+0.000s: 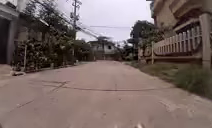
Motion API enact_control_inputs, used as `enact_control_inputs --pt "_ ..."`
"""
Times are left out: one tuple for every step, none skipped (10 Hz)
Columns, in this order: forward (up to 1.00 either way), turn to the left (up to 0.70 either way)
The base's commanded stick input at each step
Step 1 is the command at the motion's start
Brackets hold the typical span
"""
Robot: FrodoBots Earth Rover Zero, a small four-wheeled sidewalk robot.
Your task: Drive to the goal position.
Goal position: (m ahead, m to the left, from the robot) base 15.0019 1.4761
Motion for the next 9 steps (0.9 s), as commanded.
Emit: enact_control_inputs --pt "1.00 0.03" --pt "1.00 0.03" --pt "1.00 0.03" --pt "1.00 0.03" --pt "1.00 0.03" --pt "1.00 0.03" --pt "1.00 0.03" --pt "1.00 0.03" --pt "1.00 0.03"
